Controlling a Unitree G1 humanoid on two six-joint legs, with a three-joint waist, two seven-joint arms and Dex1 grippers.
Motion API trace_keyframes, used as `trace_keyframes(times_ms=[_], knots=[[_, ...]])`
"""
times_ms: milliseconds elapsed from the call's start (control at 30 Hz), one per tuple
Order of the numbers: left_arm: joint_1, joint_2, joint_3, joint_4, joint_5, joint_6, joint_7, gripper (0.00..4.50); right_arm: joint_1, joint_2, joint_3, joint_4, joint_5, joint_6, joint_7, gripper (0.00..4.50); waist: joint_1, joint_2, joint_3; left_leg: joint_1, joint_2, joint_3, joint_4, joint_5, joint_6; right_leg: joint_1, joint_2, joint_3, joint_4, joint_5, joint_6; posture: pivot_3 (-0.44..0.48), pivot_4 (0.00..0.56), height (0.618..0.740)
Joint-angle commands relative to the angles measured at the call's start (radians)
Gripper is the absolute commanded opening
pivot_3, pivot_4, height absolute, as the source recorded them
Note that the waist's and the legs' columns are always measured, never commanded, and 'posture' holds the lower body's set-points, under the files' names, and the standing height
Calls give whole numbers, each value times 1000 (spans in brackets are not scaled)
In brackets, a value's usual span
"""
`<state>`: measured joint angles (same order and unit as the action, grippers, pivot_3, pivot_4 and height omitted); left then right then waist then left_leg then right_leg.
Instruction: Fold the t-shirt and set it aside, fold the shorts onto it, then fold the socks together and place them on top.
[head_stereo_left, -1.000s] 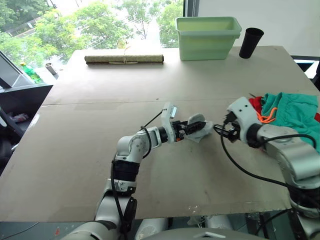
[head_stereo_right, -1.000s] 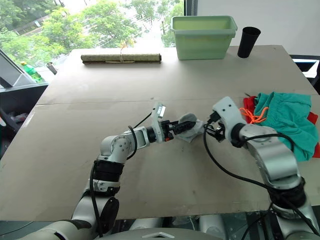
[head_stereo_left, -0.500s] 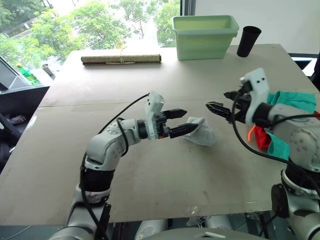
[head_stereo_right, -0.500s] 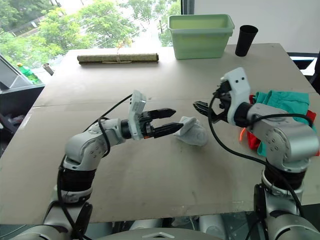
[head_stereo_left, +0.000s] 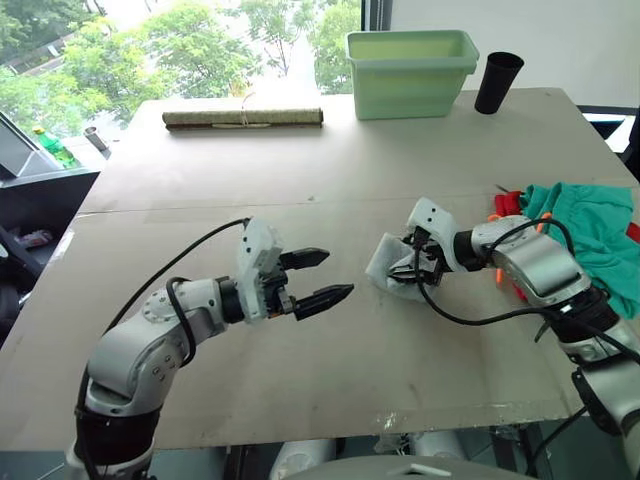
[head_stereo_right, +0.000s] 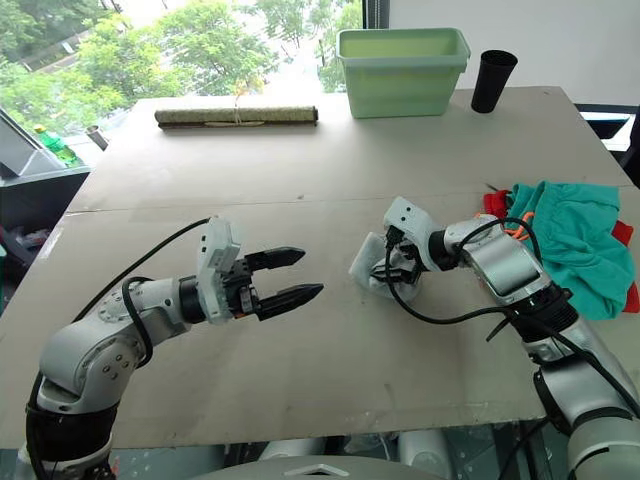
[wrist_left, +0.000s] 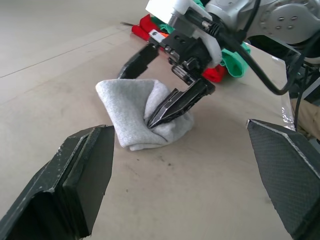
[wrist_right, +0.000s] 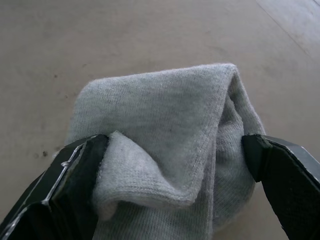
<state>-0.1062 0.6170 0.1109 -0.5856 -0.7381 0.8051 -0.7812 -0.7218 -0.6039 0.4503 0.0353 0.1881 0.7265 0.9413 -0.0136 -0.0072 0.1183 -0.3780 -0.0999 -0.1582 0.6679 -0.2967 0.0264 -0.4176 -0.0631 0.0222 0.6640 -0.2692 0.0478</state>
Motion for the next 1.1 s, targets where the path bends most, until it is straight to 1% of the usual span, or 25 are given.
trace_keyframes(times_ms=[33,67,133,167,200,233,267,300,333,367,433,467,500,633,667,700,733,767,800,833,867,900,933,967,1100], knots=[[30,31,31,-69,-24,-14,5,4500,-9,-6,57,97,-73,-75,57,4437,1,0,0,0,0,0,0,0,0,0,0,0,0,0,0,0,150,740],[38,41,35,-73,-25,-18,1,4500,-11,1,62,119,-77,-84,74,4437,1,0,0,0,0,0,0,0,0,1,0,0,0,0,0,0,150,740],[41,64,36,-76,-15,-33,-8,4500,-12,5,79,162,-88,-107,115,3934,3,0,0,2,0,-1,0,0,0,3,0,-1,-1,0,0,0,150,740],[44,78,37,-73,-11,-44,-19,4500,-13,10,81,189,-97,-118,120,3515,3,0,0,2,0,-1,0,0,0,3,0,-2,-1,0,0,0,150,740],[44,87,38,-65,-7,-52,-26,4500,-14,10,82,210,-103,-125,129,3398,3,0,0,2,0,-1,0,0,0,3,0,-2,-1,0,0,0,150,740],[44,94,35,-58,-1,-60,-32,4500,-13,6,82,223,-108,-135,135,2865,3,0,0,2,0,-1,0,0,0,4,0,-2,-1,0,0,0,150,740],[43,97,31,-52,2,-66,-35,4500,-11,2,80,232,-113,-143,138,2583,4,0,0,3,0,-1,0,0,0,4,0,-1,-1,0,0,0,150,740],[40,98,25,-48,2,-70,-33,4500,-8,-2,74,239,-118,-151,138,2202,5,0,0,4,0,-1,0,0,0,5,0,-1,-1,0,0,0,150,740],[37,97,19,-45,3,-74,-32,4500,-6,-5,67,244,-122,-158,137,1687,6,0,0,5,0,-1,0,0,0,6,0,-2,-1,0,0,0,150,740],[34,96,14,-42,4,-78,-31,4500,-4,-8,61,248,-124,-163,137,1325,6,0,-1,5,0,-1,0,0,0,7,0,-1,-1,0,0,0,150,740],[24,89,3,-33,7,-85,-28,4500,1,-11,35,245,-113,-152,134,421,8,0,-1,5,0,-1,0,0,0,7,0,-1,-1,0,0,0,150,740],[21,86,-1,-30,8,-87,-26,4500,4,-11,24,240,-108,-147,134,40,10,-1,-1,5,0,-1,0,0,0,7,0,-1,-1,0,0,0,150,740],[19,84,-6,-29,9,-89,-25,4500,10,-14,13,229,-101,-141,138,13,12,0,-1,5,0,-1,0,0,0,7,0,-1,-1,0,0,0,150,740],[18,81,-15,-22,12,-99,-27,4500,42,-26,-34,156,-91,-147,126,13,23,0,0,5,0,-1,0,0,0,7,-1,-1,-1,0,0,0,150,740],[17,81,-16,-17,12,-101,-27,4500,45,-22,-61,137,-70,-119,121,464,25,0,0,5,0,-1,0,0,0,7,-1,-1,-1,0,0,0,150,740],[17,81,-17,-13,12,-102,-28,4500,51,-27,-77,108,-47,-93,135,1007,28,0,0,5,0,-1,0,0,0,7,-1,-1,-1,0,0,0,150,740],[16,81,-19,-11,11,-104,-28,4500,59,-31,-97,74,-24,-59,141,1373,30,0,0,5,0,-1,0,0,0,7,-1,-1,-1,0,0,0,150,740],[16,82,-21,-9,10,-105,-29,4500,67,-35,-110,45,-9,-33,145,2035,30,1,0,5,-1,-1,0,0,0,7,-1,-1,-2,0,0,0,150,740],[15,82,-24,-4,12,-107,-30,4500,74,-41,-123,15,1,-14,144,2379,30,1,1,5,-1,-1,0,0,0,7,-1,-1,-2,0,0,0,150,740],[14,83,-26,-1,13,-110,-31,4500,78,-45,-132,-5,6,1,140,2820,29,1,1,5,-1,-1,0,0,0,7,-1,-1,-2,0,0,0,150,740],[13,84,-28,2,13,-112,-32,4500,81,-47,-140,-19,11,14,136,3415,28,1,1,5,-1,-1,-1,0,0,6,-1,-1,-2,0,0,0,150,740],[13,84,-29,6,14,-115,-33,4500,81,-50,-152,-36,20,32,135,3702,26,1,1,5,0,-1,-1,0,0,6,-1,-1,-2,0,0,0,150,740],[12,86,-30,9,15,-117,-34,4500,78,-54,-167,-56,33,53,133,4271,24,2,1,5,0,-1,-1,0,0,6,0,0,-2,0,0,0,150,740],[12,87,-30,11,15,-118,-34,4500,75,-56,-177,-70,43,69,132,4398,22,2,2,5,0,-1,-2,0,0,5,0,0,-2,0,0,0,150,740],[11,87,-35,11,16,-120,-33,4500,31,-55,-256,-133,122,178,122,4398,21,4,4,5,0,-1,-3,0,0,5,0,0,-2,0,0,0,150,740]])
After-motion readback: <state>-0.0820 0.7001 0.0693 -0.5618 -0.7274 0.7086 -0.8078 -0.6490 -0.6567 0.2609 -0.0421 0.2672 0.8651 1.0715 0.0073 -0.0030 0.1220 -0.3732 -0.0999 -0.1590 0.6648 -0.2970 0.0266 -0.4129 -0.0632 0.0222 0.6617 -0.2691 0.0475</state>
